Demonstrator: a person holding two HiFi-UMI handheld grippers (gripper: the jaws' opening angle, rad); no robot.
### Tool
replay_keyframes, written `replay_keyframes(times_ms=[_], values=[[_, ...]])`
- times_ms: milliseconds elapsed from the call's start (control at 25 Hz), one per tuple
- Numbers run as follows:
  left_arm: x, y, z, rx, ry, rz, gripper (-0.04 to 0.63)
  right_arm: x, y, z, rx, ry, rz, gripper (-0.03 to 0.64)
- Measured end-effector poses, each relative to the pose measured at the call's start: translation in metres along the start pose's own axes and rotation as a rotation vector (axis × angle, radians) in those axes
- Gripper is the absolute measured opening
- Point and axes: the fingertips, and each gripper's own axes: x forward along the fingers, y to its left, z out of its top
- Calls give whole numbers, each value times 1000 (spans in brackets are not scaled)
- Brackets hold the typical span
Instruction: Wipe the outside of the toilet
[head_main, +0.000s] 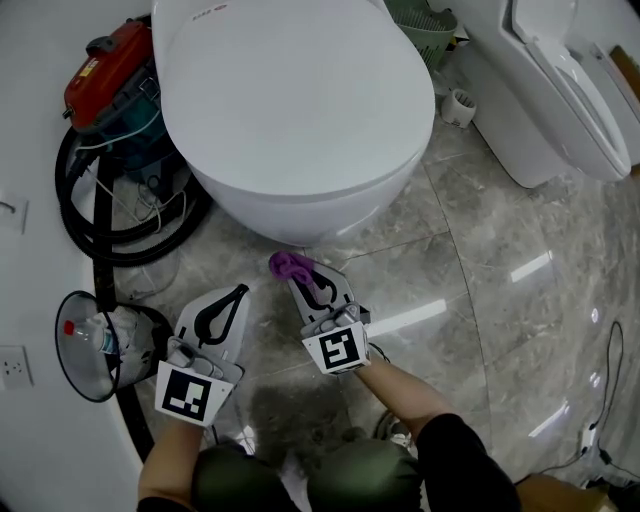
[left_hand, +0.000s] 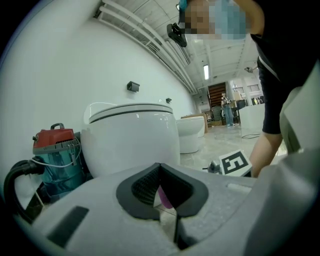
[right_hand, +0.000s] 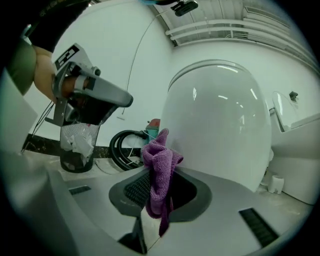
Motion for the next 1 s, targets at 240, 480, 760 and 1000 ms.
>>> replay_keyframes(times_ms=[240, 480, 760, 1000], values=[[4, 0, -4, -22, 17, 8, 3, 21, -5, -13, -11, 35, -5, 78], [13, -7, -10, -23, 29, -10, 3, 0, -28, -19, -2, 10, -17, 78], [26, -19, -14, -26, 37, -38, 3, -47, -105, -50, 87, 66, -152, 80], [31, -26, -15, -26, 45, -51, 3, -54, -177, -74, 155, 119, -316, 80]])
